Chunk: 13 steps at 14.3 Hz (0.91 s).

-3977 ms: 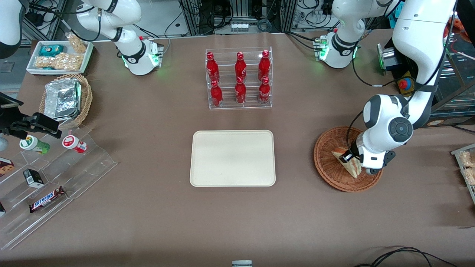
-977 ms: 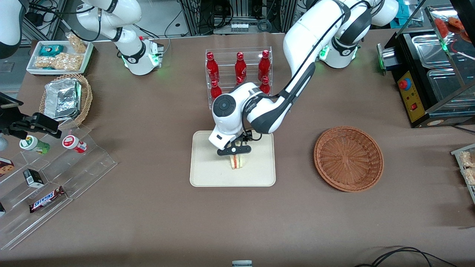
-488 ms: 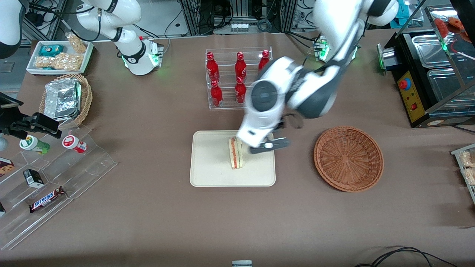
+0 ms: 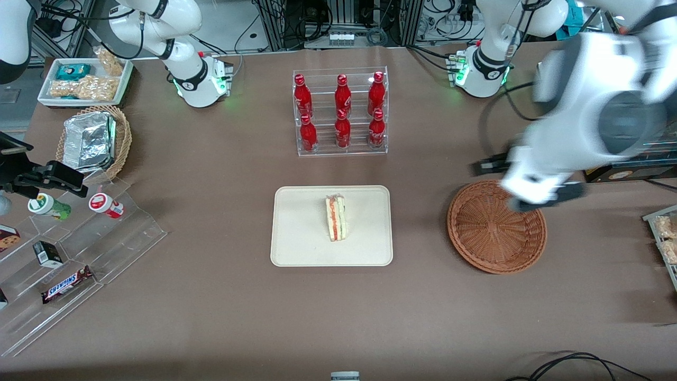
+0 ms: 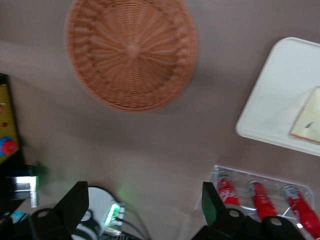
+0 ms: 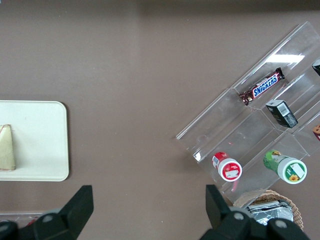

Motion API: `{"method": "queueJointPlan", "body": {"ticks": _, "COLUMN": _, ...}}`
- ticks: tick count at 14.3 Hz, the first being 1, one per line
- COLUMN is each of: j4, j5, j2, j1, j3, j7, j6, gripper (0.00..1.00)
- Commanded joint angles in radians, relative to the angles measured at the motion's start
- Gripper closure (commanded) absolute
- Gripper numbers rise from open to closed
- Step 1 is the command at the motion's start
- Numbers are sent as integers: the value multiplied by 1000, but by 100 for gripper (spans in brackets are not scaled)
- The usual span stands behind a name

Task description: Place sandwich from basket to tray

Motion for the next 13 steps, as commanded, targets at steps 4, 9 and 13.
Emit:
{"method": "queueJointPlan", "body": {"ticks": 4, "j4": -19, "j5": -15, "j2": -14, "j1": -21, "j3": 154, "j7": 99, "j6": -23, "gripper": 0}}
{"method": "queueJointPlan", "body": {"ticks": 9, "j4": -8, "j5": 6, "j2": -158, "j1": 327, "j3": -159, "j7": 112, "j6": -6, "gripper": 0}}
{"method": "queueJointPlan", "body": {"ticks": 13, "j4": -13, "j5": 213, "j2": -234, "j1": 663, "j3": -623, "j7": 109, "j6": -5, "gripper": 0}}
